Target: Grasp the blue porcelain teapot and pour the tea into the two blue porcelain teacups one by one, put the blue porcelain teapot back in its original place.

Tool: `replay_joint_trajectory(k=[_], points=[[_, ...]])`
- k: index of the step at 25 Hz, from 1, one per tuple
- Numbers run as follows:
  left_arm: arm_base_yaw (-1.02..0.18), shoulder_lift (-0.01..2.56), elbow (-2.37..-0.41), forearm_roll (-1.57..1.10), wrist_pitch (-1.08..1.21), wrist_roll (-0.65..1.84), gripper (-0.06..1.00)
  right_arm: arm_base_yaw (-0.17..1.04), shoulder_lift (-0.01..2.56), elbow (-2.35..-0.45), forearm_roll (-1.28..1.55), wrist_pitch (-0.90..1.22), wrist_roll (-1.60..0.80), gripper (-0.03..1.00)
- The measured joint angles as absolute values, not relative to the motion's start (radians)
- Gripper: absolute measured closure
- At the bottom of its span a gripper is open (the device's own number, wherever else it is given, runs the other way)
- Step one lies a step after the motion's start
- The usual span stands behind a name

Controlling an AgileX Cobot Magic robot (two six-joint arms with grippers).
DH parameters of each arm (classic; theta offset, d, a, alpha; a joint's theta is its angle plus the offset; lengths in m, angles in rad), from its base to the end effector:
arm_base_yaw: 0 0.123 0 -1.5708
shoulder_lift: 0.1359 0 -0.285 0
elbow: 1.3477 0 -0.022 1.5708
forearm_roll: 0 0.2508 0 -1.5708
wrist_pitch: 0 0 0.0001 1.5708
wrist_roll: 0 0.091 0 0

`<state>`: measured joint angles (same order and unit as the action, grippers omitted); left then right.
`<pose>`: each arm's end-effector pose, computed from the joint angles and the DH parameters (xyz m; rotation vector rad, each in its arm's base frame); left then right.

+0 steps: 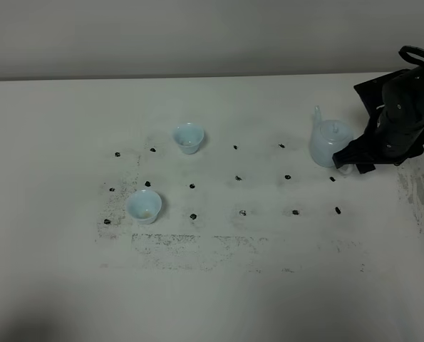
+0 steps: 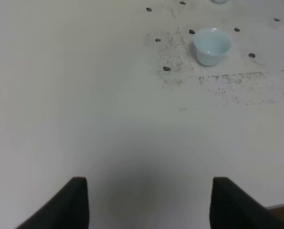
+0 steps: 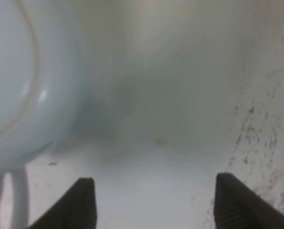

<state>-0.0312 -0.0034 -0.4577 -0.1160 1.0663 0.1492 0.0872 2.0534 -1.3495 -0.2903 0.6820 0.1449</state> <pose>-0.0015 -0.0092 0.2655 0.1908 2.0750 -0.0683 0.4082 0.0192 0.1424 -0.2032 2.8306 -0.2572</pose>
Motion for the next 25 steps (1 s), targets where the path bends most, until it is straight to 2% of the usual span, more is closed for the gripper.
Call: replay_joint_trajectory(k=[14, 25], points=[[-0.031, -0.003, -0.458, -0.116, 1.066, 0.149, 0.38, 0.088, 1.812, -1.349, -0.199, 0.957, 0.140, 0.41], [-0.031, -0.003, -0.458, -0.116, 1.066, 0.149, 0.38, 0.118, 1.811, -1.370, 0.062, 1.064, -0.070, 0.41]])
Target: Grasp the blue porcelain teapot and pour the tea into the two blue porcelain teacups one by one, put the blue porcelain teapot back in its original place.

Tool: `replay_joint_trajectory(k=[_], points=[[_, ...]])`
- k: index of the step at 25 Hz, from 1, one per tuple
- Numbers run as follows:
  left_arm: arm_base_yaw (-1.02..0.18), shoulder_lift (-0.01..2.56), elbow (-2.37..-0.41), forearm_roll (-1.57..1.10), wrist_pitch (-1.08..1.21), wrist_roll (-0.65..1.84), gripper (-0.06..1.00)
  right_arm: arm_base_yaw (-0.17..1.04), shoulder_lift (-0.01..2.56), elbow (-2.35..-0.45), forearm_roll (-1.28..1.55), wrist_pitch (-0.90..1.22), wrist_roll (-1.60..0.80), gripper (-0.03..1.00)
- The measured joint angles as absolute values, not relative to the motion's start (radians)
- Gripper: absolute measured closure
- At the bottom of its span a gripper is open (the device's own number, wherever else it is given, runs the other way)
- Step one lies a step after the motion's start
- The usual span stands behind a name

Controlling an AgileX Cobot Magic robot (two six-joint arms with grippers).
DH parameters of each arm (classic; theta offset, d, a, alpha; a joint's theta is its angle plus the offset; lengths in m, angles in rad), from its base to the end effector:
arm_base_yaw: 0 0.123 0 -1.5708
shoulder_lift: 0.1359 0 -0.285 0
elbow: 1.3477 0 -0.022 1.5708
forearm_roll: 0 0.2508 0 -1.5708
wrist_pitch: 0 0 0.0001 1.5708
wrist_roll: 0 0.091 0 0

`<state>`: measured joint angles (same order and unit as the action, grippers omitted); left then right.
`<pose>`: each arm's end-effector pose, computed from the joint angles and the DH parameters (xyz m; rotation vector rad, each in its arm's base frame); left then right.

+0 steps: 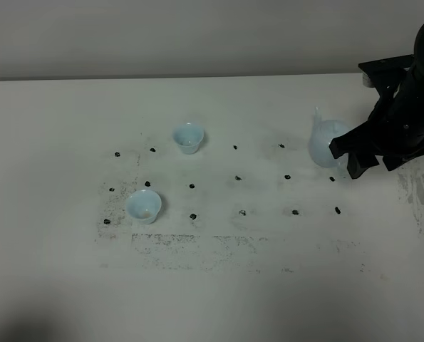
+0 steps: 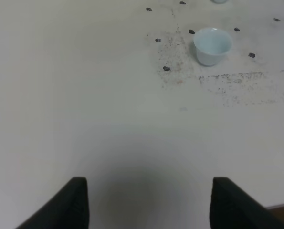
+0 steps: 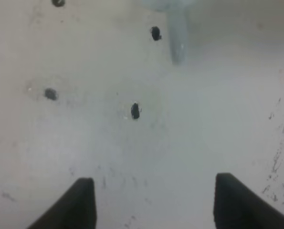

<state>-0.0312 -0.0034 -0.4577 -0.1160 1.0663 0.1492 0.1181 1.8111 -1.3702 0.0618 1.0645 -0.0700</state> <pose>-0.0015 -0.0092 0.2655 0.1908 2.0750 -0.0683 0.3583 0.0475 0.2320 -0.2422 2.9793 0.0897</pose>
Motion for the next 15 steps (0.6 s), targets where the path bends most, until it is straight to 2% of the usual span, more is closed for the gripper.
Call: replay_joint_trajectory(k=[7, 15], points=[[-0.031, -0.003, -0.458, -0.116, 1.066, 0.149, 0.38, 0.118, 1.884, -1.488, 0.063, 1.178, -0.116, 0.41], [-0.031, -0.003, -0.458, -0.116, 1.066, 0.149, 0.38, 0.118, 2.020, -1.600, 0.043, 1.190, -0.125, 0.41]])
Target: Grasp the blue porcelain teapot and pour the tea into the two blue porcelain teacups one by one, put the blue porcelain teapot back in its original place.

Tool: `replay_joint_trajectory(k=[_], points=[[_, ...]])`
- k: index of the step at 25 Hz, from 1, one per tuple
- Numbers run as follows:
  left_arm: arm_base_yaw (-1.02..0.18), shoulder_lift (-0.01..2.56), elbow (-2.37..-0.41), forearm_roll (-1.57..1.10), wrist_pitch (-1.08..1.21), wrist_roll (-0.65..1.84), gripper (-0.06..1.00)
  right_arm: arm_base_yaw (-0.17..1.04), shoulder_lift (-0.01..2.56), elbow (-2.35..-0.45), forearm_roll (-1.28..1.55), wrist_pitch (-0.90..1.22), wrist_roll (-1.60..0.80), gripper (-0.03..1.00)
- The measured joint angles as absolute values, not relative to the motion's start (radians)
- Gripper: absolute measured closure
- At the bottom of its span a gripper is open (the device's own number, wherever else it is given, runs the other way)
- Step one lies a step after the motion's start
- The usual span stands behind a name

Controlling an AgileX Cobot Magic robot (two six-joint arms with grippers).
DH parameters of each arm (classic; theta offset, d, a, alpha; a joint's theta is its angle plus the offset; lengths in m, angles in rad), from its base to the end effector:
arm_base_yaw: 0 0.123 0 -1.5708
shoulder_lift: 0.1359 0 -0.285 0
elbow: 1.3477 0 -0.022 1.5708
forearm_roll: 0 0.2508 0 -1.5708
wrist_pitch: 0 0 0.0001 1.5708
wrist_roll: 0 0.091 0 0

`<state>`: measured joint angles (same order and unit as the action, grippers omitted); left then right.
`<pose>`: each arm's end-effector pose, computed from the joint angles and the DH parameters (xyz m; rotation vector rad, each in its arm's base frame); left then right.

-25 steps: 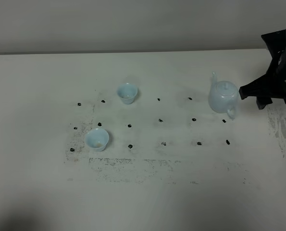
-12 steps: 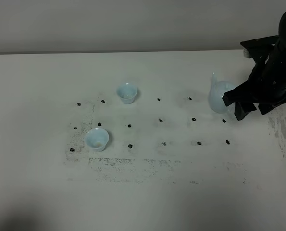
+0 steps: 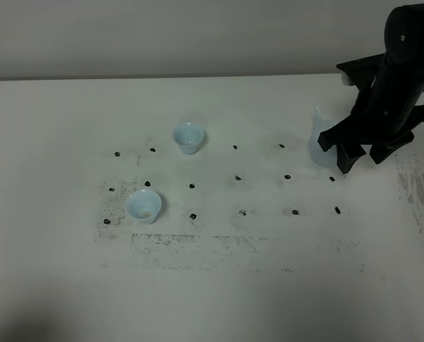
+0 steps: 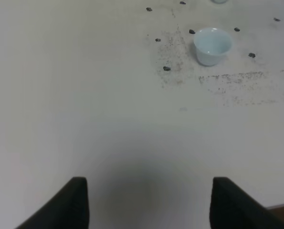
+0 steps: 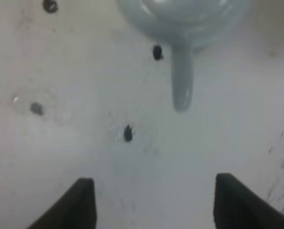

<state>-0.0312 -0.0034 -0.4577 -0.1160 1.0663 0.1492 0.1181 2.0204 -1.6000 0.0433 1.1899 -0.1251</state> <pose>-0.0015 -0.0092 0.2655 0.1908 2.0750 -0.0683 0.4027 0.0515 0.2085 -0.3519 3.0730 0.0625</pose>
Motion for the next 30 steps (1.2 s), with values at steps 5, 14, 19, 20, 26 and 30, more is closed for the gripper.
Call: replay_joint_trajectory(k=[5, 14, 19, 20, 26, 30], points=[[-0.031, -0.003, -0.458, -0.116, 1.066, 0.149, 0.38, 0.118, 2.077, -1.637, 0.025, 1.185, -0.130, 0.41], [-0.031, -0.003, -0.458, -0.116, 1.066, 0.149, 0.38, 0.118, 2.130, -1.648, 0.020, 1.115, -0.134, 0.41], [-0.031, -0.003, -0.458, -0.116, 1.066, 0.149, 0.38, 0.118, 2.155, -1.650, 0.012, 1.088, -0.136, 0.41], [-0.031, -0.003, -0.458, -0.116, 1.066, 0.149, 0.38, 0.118, 2.158, -1.650, 0.011, 1.082, -0.137, 0.41], [-0.031, -0.003, -0.458, -0.116, 1.066, 0.149, 0.38, 0.118, 2.160, -1.650, 0.000, 1.037, -0.138, 0.41], [-0.031, -0.003, -0.458, -0.116, 1.066, 0.149, 0.38, 0.116, 2.168, -1.650, 0.000, 1.032, -0.138, 0.41]])
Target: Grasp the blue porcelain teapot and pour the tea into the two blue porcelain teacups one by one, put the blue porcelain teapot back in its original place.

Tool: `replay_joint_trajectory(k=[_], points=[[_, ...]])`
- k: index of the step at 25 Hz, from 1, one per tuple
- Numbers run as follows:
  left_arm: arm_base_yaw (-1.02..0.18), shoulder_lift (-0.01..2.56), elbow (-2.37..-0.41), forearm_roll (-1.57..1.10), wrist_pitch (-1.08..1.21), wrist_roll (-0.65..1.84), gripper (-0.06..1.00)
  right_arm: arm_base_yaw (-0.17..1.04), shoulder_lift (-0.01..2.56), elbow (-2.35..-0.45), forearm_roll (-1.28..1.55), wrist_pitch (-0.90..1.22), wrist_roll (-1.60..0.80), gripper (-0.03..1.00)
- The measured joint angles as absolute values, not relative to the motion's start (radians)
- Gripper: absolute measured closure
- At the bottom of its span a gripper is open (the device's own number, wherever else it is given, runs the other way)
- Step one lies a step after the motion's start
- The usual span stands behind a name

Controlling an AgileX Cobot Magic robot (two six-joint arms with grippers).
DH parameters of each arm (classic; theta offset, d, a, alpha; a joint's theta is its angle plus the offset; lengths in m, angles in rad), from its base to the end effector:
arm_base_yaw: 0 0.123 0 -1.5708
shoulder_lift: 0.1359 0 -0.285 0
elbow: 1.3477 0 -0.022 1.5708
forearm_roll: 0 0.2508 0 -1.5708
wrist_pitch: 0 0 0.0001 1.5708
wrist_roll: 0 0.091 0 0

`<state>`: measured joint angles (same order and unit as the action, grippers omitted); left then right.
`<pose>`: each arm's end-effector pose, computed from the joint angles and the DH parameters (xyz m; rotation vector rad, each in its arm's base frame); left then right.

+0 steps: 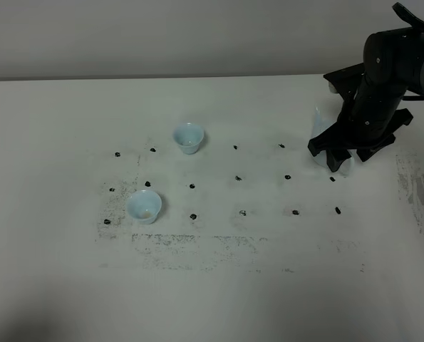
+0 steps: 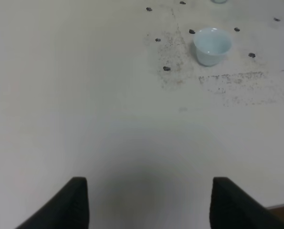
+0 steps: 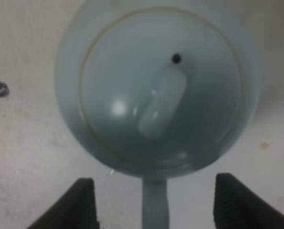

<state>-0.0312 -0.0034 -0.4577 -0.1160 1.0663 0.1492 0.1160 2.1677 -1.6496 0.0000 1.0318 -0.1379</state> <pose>-0.0015 -0.0092 0.2655 0.1908 2.0750 -0.0683 0.4345 0.0506 0.1596 -0.3841 3.0091 -0.0018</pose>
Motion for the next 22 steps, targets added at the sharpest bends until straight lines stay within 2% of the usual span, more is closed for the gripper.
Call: replay_joint_trajectory(k=[22], points=[[-0.031, -0.003, -0.458, -0.116, 1.066, 0.149, 0.38, 0.114, 2.176, -1.650, -0.014, 1.003, -0.126, 0.41]])
